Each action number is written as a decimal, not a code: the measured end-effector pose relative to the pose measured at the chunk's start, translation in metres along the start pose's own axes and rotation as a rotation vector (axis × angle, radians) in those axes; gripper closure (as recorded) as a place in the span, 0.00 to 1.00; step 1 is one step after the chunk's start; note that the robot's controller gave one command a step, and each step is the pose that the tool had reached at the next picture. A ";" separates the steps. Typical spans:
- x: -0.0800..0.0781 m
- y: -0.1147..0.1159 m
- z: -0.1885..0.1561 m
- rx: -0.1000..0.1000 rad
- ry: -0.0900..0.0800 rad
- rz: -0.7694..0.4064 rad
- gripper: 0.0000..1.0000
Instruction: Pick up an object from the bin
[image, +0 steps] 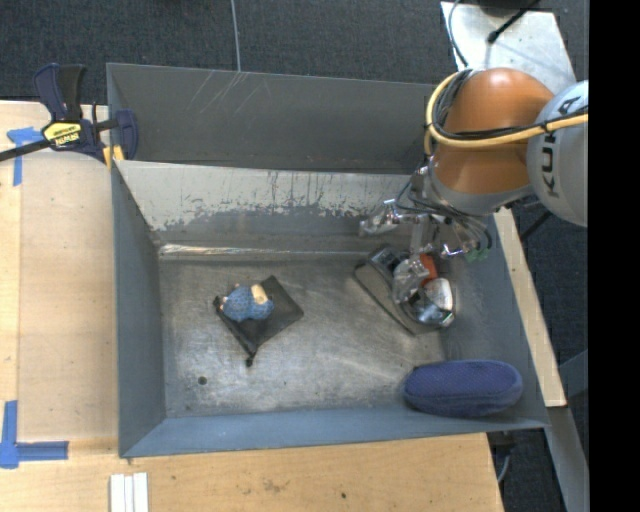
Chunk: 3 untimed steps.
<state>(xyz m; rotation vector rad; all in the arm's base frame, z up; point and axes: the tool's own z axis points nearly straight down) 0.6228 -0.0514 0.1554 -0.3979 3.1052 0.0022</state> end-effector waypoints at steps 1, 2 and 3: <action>-0.024 0.083 0.016 -0.003 0.008 0.089 0.00; -0.008 0.179 0.082 0.001 0.004 -0.134 0.00; -0.011 0.178 0.079 0.001 -0.008 -0.131 1.00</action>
Offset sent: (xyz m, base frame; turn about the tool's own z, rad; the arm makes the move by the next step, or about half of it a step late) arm 0.0022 0.0805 -0.0157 0.0960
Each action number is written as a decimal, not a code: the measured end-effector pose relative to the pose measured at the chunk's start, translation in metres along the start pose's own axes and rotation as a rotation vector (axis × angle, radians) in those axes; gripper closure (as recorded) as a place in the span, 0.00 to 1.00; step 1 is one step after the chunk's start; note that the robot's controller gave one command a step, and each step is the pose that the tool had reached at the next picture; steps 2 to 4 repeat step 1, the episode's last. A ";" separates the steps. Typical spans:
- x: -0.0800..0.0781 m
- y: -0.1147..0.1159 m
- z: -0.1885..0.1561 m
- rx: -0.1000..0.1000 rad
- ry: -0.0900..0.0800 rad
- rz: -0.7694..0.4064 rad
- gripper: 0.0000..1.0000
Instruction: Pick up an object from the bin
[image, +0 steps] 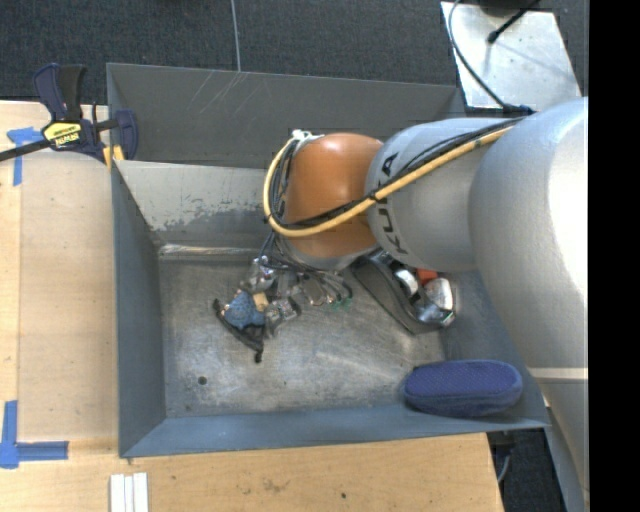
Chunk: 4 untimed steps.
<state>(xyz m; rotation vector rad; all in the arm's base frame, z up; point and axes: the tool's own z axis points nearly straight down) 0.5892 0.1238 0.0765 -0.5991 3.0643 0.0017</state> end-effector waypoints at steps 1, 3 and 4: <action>0.049 -0.008 -0.190 -0.002 0.009 -0.395 1.00; 0.049 -0.008 -0.190 -0.002 0.009 -0.395 1.00; 0.049 -0.008 -0.190 -0.002 0.009 -0.395 1.00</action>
Offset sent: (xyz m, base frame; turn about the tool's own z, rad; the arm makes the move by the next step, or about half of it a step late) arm -0.0475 -0.0262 0.1854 -0.3971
